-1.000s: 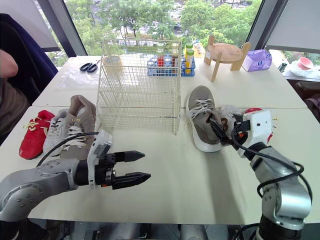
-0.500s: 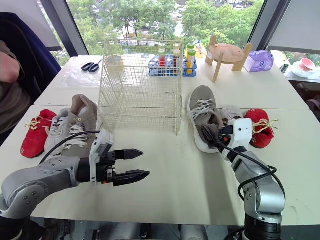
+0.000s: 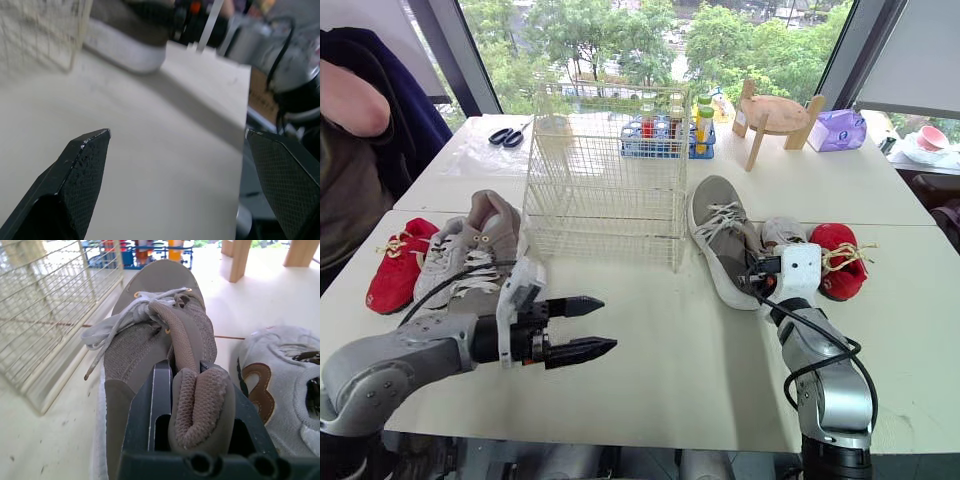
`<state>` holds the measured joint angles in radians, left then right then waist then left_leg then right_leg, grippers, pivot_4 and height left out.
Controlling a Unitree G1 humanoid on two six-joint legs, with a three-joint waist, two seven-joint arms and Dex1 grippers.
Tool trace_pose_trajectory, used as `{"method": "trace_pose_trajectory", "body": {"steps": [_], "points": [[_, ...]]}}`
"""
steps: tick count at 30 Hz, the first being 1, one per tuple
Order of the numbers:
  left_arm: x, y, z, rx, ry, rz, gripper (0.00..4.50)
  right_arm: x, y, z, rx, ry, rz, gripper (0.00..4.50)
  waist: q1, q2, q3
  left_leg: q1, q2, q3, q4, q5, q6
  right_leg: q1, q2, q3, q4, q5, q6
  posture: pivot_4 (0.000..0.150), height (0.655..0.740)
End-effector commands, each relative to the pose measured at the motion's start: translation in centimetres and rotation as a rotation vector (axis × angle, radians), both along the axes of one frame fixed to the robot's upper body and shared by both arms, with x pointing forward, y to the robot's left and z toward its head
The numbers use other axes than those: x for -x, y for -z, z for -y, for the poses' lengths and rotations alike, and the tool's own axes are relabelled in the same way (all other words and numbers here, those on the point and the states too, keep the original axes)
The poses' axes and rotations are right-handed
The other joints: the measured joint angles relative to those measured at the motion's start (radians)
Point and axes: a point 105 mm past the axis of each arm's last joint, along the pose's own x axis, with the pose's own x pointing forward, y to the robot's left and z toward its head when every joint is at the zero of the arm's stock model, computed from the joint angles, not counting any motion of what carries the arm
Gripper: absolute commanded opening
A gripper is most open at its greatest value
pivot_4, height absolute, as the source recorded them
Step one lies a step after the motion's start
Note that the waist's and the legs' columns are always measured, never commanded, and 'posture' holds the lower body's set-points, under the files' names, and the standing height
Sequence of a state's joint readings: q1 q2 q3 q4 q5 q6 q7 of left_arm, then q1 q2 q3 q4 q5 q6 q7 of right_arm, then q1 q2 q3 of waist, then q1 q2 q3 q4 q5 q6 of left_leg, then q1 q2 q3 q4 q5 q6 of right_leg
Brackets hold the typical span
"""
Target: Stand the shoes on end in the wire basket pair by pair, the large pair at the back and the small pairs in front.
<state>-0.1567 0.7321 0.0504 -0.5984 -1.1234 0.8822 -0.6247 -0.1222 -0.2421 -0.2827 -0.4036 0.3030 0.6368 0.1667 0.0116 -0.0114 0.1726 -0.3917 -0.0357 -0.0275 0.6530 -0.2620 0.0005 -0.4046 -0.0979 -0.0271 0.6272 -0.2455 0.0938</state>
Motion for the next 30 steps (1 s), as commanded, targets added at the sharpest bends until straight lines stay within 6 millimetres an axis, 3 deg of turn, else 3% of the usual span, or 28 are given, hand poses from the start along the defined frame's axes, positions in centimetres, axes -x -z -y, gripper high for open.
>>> {"method": "trace_pose_trajectory", "body": {"steps": [1, 3, 6, 9, 11, 13, 14, 20, 24, 30], "points": [[-0.5, -3.3, -0.5, 0.11, 0.007, 0.053, 4.5, -1.1, -8.2, 2.6, -0.106, 0.088, 0.283, 0.28, 0.0, 0.008, 0.005, -0.001, 0.0, 0.0, 0.001, 0.0, 0.0, -0.001, 0.0, 0.0, 0.0, 0.0, 0.0, 0.15, 0.74], [-0.7, -5.6, -0.8, 0.221, 0.037, 0.038, 4.5, -1.6, -13.5, 3.7, -0.189, 0.053, 0.446, 0.28, -0.001, 0.013, 0.01, -0.002, -0.001, 0.001, 0.001, 0.0, 0.0, -0.002, 0.0, 0.0, 0.002, 0.0, 0.0, 0.15, 0.74], [-1.1, -8.1, -1.3, 0.323, 0.04, 0.046, 4.5, -1.1, -18.5, 4.0, -0.248, -0.037, 0.587, 0.28, -0.002, 0.014, 0.011, -0.005, 0.0, 0.001, -0.001, 0.001, 0.0, -0.007, 0.0, 0.0, 0.005, 0.003, 0.005, 0.15, 0.74], [-2.2, -12.3, -2.5, 0.437, -0.014, 0.134, 4.5, 0.4, -23.9, 2.0, -0.206, -0.235, 0.723, 0.28, -0.003, 0.014, 0.011, -0.005, 0.0, -0.001, -0.004, 0.0, 0.0, -0.008, 0.001, -0.002, 0.004, 0.002, 0.006, 0.15, 0.74], [-3.6, -16.5, -3.9, 0.532, -0.101, 0.231, 4.5, 2.1, -26.2, -1.8, -0.116, -0.522, 0.756, 0.28, -0.005, 0.014, 0.011, -0.009, 0.0, -0.001, -0.004, 0.001, 0.0, -0.01, 0.001, -0.002, 0.003, 0.002, 0.006, 0.15, 0.74], [-4.9, -20.1, -5.6, 0.619, -0.184, 0.286, 4.5, 3.5, -27.0, -4.6, 0.032, -0.75, 0.75, 0.28, -0.012, 0.014, 0.011, -0.012, 0.0, -0.001, -0.002, 0.001, 0.0, -0.012, 0.001, -0.002, 0.003, 0.002, 0.006, 0.15, 0.74], [-5.4, -21.4, -6.4, 0.639, -0.216, 0.306, 4.5, 3.6, -27.4, -5.1, 0.115, -0.804, 0.755, 0.28, -0.017, 0.014, 0.011, -0.012, 0.0, 0.0, 0.0, 0.0, 0.001, -0.012, 0.001, -0.001, 0.004, 0.002, 0.006, 0.15, 0.74], [-6.2, -25.2, -11.0, 0.697, -0.291, 0.328, 4.5, 4.1, -28.6, -6.4, 0.406, -0.98, 0.777, 0.28, -0.026, 0.01, 0.012, -0.012, -0.001, 0.0, 0.001, 0.0, 0.001, -0.012, 0.001, -0.001, 0.004, 0.002, 0.007, 0.15, 0.74], [-6.2, -25.1, -11.8, 0.594, -0.28, 0.303, 4.5, 4.1, -27.8, -7.9, 0.527, -1.08, 0.764, 0.28, -0.028, 0.009, 0.012, -0.016, -0.001, 0.0, 0.001, 0.0, 0.001, -0.017, 0.001, -0.001, 0.005, 0.002, 0.008, 0.15, 0.74], [-5.6, -23.5, -8.5, 0.43, -0.123, 0.217, 4.5, 3.9, -27.2, -9.3, 0.652, -1.129, 0.796, 0.28, -0.022, 0.007, 0.014, -0.017, -0.001, 0.0, 0.001, 0.001, 0.0, -0.018, 0.0, -0.001, 0.005, 0.002, 0.008, 0.15, 0.74]]}}
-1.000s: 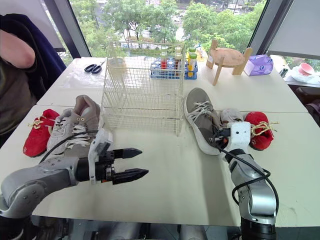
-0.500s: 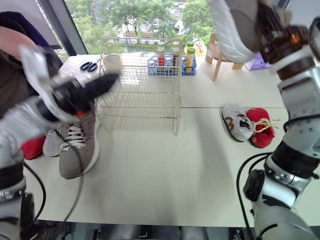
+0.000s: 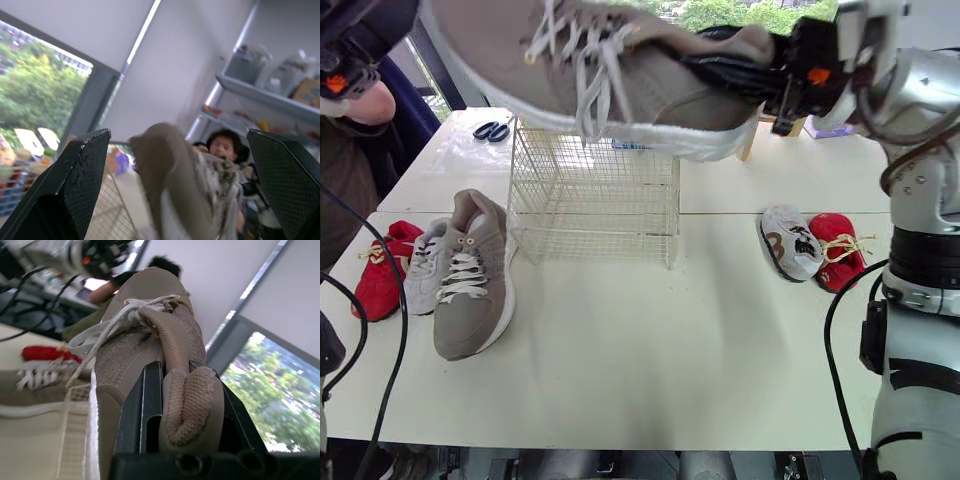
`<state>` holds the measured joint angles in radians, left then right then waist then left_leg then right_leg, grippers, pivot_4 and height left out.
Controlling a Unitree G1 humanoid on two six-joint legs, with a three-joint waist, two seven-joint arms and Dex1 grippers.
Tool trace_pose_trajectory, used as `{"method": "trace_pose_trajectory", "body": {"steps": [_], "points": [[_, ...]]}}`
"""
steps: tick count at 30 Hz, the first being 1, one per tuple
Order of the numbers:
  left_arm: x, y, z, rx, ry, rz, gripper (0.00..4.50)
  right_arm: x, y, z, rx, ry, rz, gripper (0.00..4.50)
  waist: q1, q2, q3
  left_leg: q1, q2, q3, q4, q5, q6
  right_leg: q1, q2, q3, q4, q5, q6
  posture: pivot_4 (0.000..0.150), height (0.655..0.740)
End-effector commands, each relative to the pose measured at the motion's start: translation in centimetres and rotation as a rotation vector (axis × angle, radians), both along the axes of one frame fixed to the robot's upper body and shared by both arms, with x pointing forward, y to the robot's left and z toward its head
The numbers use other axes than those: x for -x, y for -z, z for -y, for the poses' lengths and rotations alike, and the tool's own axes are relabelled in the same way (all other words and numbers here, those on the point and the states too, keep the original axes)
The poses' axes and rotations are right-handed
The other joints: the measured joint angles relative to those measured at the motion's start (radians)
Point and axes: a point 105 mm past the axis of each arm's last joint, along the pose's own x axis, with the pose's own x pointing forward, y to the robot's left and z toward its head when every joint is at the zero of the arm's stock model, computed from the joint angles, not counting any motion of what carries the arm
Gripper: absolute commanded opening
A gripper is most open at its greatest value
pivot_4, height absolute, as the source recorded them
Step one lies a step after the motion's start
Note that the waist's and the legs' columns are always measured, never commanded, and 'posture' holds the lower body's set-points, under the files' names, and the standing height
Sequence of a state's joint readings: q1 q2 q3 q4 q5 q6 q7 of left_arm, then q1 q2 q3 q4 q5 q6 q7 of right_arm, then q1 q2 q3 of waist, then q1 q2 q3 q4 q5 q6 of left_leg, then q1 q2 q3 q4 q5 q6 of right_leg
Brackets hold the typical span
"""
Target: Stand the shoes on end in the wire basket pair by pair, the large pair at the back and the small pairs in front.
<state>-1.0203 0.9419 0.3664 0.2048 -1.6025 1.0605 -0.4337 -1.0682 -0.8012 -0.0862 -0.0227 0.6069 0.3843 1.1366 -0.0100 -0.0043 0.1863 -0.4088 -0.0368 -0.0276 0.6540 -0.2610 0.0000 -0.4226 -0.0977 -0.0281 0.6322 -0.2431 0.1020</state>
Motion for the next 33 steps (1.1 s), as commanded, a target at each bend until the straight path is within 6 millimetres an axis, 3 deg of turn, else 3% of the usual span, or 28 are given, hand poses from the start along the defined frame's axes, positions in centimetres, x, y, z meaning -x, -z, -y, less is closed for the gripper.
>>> {"method": "trace_pose_trajectory", "body": {"steps": [1, 6, 9, 15, 18, 19, 23, 28, 33], "points": [[1.1, 0.7, 2.1, -0.124, 0.103, -0.011, 4.5, 1.3, -2.1, -0.3, 0.009, -0.023, 0.154, 0.28, -0.002, -0.001, 0.001, 0.0, 0.0, 0.0, 0.0, 0.0, 0.0, 0.0, 0.0, 0.0, 0.0, 0.0, 0.0, 0.15, 0.74], [0.6, 2.0, 3.3, -0.209, 0.165, -0.062, 4.5, 1.8, -2.1, -1.0, 0.038, -0.067, 0.195, 0.28, -0.003, -0.002, 0.001, 0.0, 0.0, 0.0, -0.001, 0.003, -0.004, -0.001, 0.0, 0.0, 0.0, 0.0, 0.0, 0.15, 0.74], [0.2, 2.4, 3.1, -0.227, 0.168, -0.069, 3.63, 2.4, -2.3, -1.5, 0.046, -0.079, 0.217, 0.28, -0.006, -0.002, 0.001, 0.0, 0.0, 0.0, -0.002, 0.004, -0.007, -0.002, 0.0, 0.0, 0.001, 0.0, 0.0, 0.15, 0.74], [-0.5, 3.1, 2.7, -0.24, 0.169, -0.074, 0.83, 3.3, -2.4, -1.9, 0.047, -0.087, 0.227, 0.28, -0.004, -0.002, 0.002, 0.0, 0.0, 0.0, -0.002, 0.004, -0.007, -0.003, 0.0, 0.001, 0.001, 0.0, 0.0, 0.15, 0.74], [-0.9, 2.8, 2.3, -0.228, 0.145, -0.053, 0.11, 3.1, -2.3, -1.8, 0.048, -0.073, 0.22, 0.28, -0.003, -0.002, 0.002, 0.0, 0.0, 0.0, -0.002, 0.004, -0.007, -0.003, 0.0, 0.001, 0.001, 0.0, 0.0, 0.15, 0.74], [-0.9, 2.6, 2.0, -0.212, 0.144, -0.039, 0.11, 3.0, -2.3, -1.7, 0.046, -0.067, 0.217, 0.28, -0.002, -0.002, 0.002, 0.0, 0.0, 0.0, -0.002, 0.004, -0.007, -0.003, 0.0, 0.001, 0.001, 0.0, 0.0, 0.15, 0.74], [-0.6, 1.5, 0.6, -0.155, 0.145, -0.032, 1.93, 2.5, -2.1, -1.4, 0.048, -0.037, 0.211, 0.28, -0.003, -0.004, 0.002, 0.0, 0.0, 0.0, -0.002, 0.004, -0.006, -0.003, 0.0, 0.001, 0.002, 0.0, 0.0, 0.15, 0.74], [-0.1, 1.6, -0.3, -0.167, 0.147, -0.035, 4.32, 2.3, -2.2, -1.3, 0.043, -0.031, 0.212, 0.28, -0.006, -0.004, 0.003, 0.0, 0.0, 0.001, -0.002, 0.004, -0.007, -0.003, 0.0, 0.001, 0.002, 0.0, 0.0, 0.15, 0.74], [-0.7, 2.7, -0.7, -0.21, 0.118, -0.058, 4.32, 2.2, -2.4, -1.4, 0.038, -0.028, 0.225, 0.28, -0.005, -0.004, 0.003, 0.0, 0.0, 0.001, -0.002, 0.004, -0.006, -0.003, 0.0, 0.001, 0.002, 0.0, 0.0, 0.15, 0.74]]}}
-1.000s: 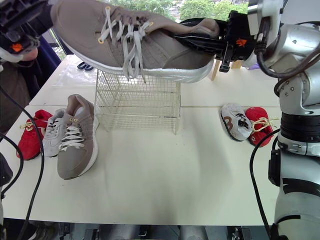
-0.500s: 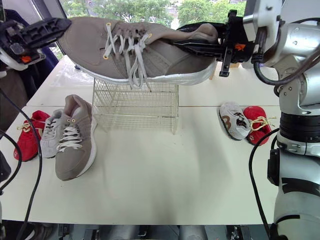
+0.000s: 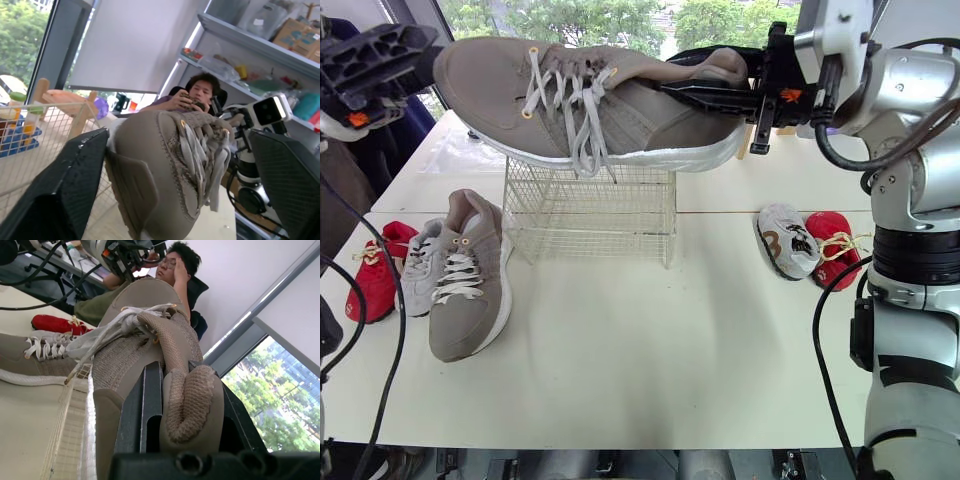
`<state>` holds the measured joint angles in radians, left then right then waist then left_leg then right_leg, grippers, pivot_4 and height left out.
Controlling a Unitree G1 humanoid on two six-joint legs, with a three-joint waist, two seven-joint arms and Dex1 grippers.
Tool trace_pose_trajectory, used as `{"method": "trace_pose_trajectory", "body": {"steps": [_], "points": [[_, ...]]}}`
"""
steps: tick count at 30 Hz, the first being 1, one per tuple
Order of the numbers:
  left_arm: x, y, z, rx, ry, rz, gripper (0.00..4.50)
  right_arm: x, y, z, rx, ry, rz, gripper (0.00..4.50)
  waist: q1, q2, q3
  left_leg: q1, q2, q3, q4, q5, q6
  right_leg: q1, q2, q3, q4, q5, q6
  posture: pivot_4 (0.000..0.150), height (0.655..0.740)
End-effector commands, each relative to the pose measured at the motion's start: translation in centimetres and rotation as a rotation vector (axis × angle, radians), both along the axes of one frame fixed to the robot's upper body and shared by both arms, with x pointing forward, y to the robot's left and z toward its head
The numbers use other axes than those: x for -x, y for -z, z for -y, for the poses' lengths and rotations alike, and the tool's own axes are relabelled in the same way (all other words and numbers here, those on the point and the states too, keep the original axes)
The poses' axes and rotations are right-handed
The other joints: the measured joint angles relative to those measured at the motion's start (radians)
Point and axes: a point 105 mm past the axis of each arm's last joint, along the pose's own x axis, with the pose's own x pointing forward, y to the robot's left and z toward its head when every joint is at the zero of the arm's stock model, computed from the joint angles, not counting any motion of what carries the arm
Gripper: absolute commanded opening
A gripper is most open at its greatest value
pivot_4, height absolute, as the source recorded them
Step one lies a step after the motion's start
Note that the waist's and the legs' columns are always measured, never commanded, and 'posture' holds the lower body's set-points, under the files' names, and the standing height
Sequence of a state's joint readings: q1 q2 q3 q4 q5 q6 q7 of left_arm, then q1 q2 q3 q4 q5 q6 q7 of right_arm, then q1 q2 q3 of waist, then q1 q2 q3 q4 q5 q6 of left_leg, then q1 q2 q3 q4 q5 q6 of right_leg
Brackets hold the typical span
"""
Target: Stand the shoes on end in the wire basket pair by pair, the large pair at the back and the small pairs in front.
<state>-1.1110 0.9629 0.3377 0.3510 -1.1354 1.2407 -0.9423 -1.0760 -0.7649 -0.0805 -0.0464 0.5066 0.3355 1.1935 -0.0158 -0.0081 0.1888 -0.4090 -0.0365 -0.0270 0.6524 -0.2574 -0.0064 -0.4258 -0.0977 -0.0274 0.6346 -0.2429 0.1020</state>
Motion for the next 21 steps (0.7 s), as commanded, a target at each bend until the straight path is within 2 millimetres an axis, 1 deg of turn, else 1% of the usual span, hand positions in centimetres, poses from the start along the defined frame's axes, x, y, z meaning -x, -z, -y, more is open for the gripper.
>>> {"method": "trace_pose_trajectory", "body": {"steps": [1, 4, 9, 13, 17, 21], "points": [[-0.4, 0.7, -0.1, -0.043, -0.013, -0.008, 4.32, 2.0, -2.9, -0.6, -0.042, -0.031, 0.153, 0.28, 0.001, 0.0, 0.0, 0.0, 0.0, 0.0, 0.0, 0.0, 0.0, 0.0, 0.0, 0.0, 0.0, 0.0, 0.0, 0.15, 0.74], [-1.3, 1.2, -0.7, -0.061, -0.065, -0.008, 4.32, 2.1, -3.0, -0.6, -0.044, -0.031, 0.156, 0.28, 0.003, 0.0, 0.0, 0.0, 0.0, 0.0, 0.001, -0.001, 0.001, 0.0, 0.0, 0.0, 0.001, 0.0, 0.0, 0.15, 0.74], [-2.6, 1.2, -1.3, -0.051, -0.123, 0.0, 4.32, 2.4, -3.2, -0.5, -0.049, -0.03, 0.159, 0.28, 0.002, -0.001, 0.0, 0.0, 0.0, 0.0, 0.001, -0.001, 0.002, 0.0, 0.0, 0.0, 0.001, 0.0, 0.0, 0.15, 0.74], [-2.0, 0.3, -0.6, -0.027, -0.061, 0.015, 4.32, 2.6, -3.1, -0.6, -0.046, -0.035, 0.154, 0.28, 0.002, -0.001, 0.0, 0.0, 0.0, 0.0, 0.001, -0.001, 0.002, 0.0, 0.0, 0.0, 0.001, 0.0, 0.0, 0.15, 0.74], [-1.2, 0.8, 0.7, -0.054, 0.022, 0.011, 4.32, 2.6, -3.0, -0.9, -0.048, -0.048, 0.15, 0.28, 0.001, -0.001, 0.0, 0.0, 0.0, 0.0, 0.001, -0.001, 0.003, 0.0, 0.0, 0.0, 0.001, 0.0, 0.0, 0.15, 0.74], [-0.8, 1.0, 1.5, -0.043, 0.083, -0.011, 4.32, 2.6, -2.7, -1.3, -0.042, -0.069, 0.137, 0.28, 0.001, -0.001, 0.0, 0.0, 0.0, 0.0, 0.001, -0.001, 0.003, 0.0, 0.0, 0.0, 0.002, 0.0, 0.0, 0.15, 0.74]]}}
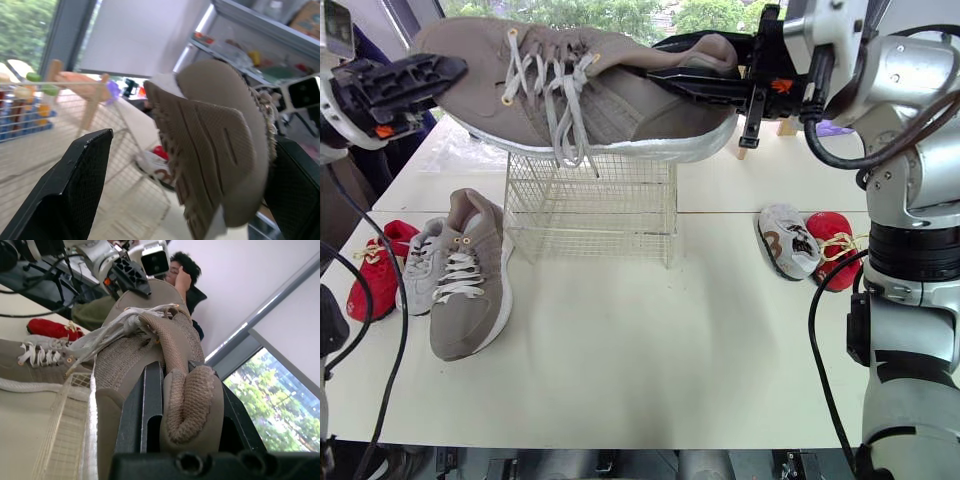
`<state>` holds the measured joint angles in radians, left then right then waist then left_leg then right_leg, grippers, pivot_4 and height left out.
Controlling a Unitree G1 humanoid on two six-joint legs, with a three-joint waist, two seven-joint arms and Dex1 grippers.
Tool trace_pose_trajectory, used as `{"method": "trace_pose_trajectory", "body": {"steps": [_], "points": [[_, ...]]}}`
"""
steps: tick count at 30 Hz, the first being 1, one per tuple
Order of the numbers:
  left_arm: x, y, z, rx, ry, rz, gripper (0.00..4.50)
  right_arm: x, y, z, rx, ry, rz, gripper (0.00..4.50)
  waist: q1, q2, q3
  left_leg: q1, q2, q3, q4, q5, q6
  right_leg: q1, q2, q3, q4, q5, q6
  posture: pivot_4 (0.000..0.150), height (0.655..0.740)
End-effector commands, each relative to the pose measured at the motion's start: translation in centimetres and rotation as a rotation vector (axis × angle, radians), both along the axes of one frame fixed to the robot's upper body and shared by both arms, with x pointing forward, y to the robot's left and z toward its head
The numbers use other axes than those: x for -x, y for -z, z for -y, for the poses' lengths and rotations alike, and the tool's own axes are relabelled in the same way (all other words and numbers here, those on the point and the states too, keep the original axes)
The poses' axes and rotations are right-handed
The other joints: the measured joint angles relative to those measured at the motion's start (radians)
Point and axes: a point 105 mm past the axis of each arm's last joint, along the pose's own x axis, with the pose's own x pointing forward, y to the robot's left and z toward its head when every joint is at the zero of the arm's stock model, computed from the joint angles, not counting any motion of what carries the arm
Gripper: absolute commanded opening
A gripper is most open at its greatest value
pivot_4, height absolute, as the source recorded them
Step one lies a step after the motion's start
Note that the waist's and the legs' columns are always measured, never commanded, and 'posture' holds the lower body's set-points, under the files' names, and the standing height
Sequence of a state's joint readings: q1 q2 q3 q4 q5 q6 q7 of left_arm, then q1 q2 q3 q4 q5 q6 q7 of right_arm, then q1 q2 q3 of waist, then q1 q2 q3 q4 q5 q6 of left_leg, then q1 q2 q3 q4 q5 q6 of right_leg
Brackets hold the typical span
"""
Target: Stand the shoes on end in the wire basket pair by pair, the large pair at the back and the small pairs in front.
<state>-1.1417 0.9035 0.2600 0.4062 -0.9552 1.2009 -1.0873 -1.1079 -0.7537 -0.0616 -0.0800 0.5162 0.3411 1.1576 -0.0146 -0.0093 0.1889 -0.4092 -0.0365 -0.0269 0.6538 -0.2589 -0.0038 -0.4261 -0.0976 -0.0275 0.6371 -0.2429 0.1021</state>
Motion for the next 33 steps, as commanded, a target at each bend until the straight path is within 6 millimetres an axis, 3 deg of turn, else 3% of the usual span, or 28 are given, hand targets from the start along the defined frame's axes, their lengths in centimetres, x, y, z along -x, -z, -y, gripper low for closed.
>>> {"method": "trace_pose_trajectory", "body": {"steps": [1, 3, 7, 10, 13, 16, 21, 24, 26, 29, 33], "points": [[1.0, -0.8, 0.6, 0.02, 0.058, 0.016, 3.93, 2.0, -1.7, -0.3, -0.035, -0.054, 0.092, 0.28, 0.0, 0.0, 0.0, 0.0, 0.0, 0.0, 0.0, 0.0, 0.0, 0.0, 0.0, 0.0, 0.001, 0.0, 0.0, 0.15, 0.74], [0.9, -1.0, 0.6, 0.049, 0.067, 0.01, 3.52, 2.0, -1.7, -0.4, -0.035, -0.059, 0.088, 0.28, 0.0, 0.0, 0.0, 0.0, 0.0, 0.0, 0.001, 0.0, 0.0, 0.0, 0.0, 0.0, 0.001, 0.0, 0.0, 0.15, 0.74], [1.0, -1.2, 0.5, 0.074, 0.072, 0.008, 1.68, 2.1, -1.4, -0.5, -0.03, -0.066, 0.074, 0.28, 0.0, 0.0, 0.0, 0.0, 0.0, 0.0, 0.003, 0.0, 0.0, -0.001, 0.0, 0.0, 0.005, 0.0, 0.0, 0.15, 0.74], [1.0, -1.1, 0.7, 0.067, 0.063, 0.019, 0.68, 2.2, -1.3, -0.4, -0.025, -0.063, 0.062, 0.28, 0.0, 0.0, 0.0, 0.0, 0.0, 0.0, 0.006, 0.0, 0.001, -0.001, 0.0, 0.0, 0.009, 0.0, 0.0, 0.15, 0.74], [0.8, -0.9, 0.6, 0.067, 0.023, 0.036, 0.62, 2.1, -1.2, -0.3, -0.029, -0.052, 0.054, 0.28, 0.0, 0.0, 0.0, 0.0, 0.0, 0.0, 0.008, -0.001, 0.001, -0.001, 0.0, 0.0, 0.009, 0.0, 0.0, 0.15, 0.74], [0.7, -1.6, -0.1, 0.157, -0.024, 0.056, 0.62, 1.7, -1.5, 0.6, -0.079, -0.032, -0.008, 1.65, 0.004, -0.001, 0.0, 0.0, 0.0, 0.0, 0.009, -0.001, 0.001, -0.001, 0.0, 0.001, 0.01, 0.0, 0.0, 0.15, 0.74], [1.0, -2.4, -1.2, 0.43, -0.147, 0.132, 0.62, -1.2, -2.3, 4.9, -0.382, 0.115, -0.114, 4.33, 0.005, -0.002, 0.0, 0.0, 0.0, -0.001, 0.01, -0.001, 0.001, 0.0, -0.002, 0.001, 0.01, 0.0, 0.0, 0.15, 0.74], [1.9, -2.7, -0.9, 0.609, -0.2, 0.178, 0.62, -2.9, -2.2, 7.4, -0.658, 0.123, -0.256, 4.47, 0.005, -0.002, 0.0, 0.0, 0.0, -0.001, 0.01, -0.001, 0.0, 0.0, -0.005, 0.002, 0.01, 0.0, 0.0, 0.15, 0.74], [2.2, -3.1, -0.4, 0.748, -0.221, 0.182, 0.62, -3.7, -1.0, 7.8, -0.868, 0.024, -0.43, 4.47, 0.006, -0.002, 0.0, 0.0, 0.0, -0.001, 0.01, 0.001, -0.003, 0.0, -0.006, 0.002, 0.01, 0.0, 0.0, 0.15, 0.74], [2.3, -3.1, 0.7, 0.858, -0.212, 0.147, 0.62, -3.9, 0.6, 5.7, -1.024, -0.12, -0.612, 4.47, 0.001, -0.003, 0.0, -0.001, 0.0, -0.001, 0.01, 0.002, -0.005, 0.0, -0.005, 0.002, 0.01, 0.001, 0.0, 0.15, 0.74], [1.8, -2.5, 2.5, 0.896, -0.176, 0.086, 0.62, -3.3, 0.8, 2.2, -1.133, -0.301, -0.759, 4.47, 0.001, -0.001, 0.0, 0.0, 0.0, 0.001, 0.009, 0.002, -0.005, -0.002, -0.003, 0.003, 0.012, 0.001, -0.001, 0.15, 0.74]]}}
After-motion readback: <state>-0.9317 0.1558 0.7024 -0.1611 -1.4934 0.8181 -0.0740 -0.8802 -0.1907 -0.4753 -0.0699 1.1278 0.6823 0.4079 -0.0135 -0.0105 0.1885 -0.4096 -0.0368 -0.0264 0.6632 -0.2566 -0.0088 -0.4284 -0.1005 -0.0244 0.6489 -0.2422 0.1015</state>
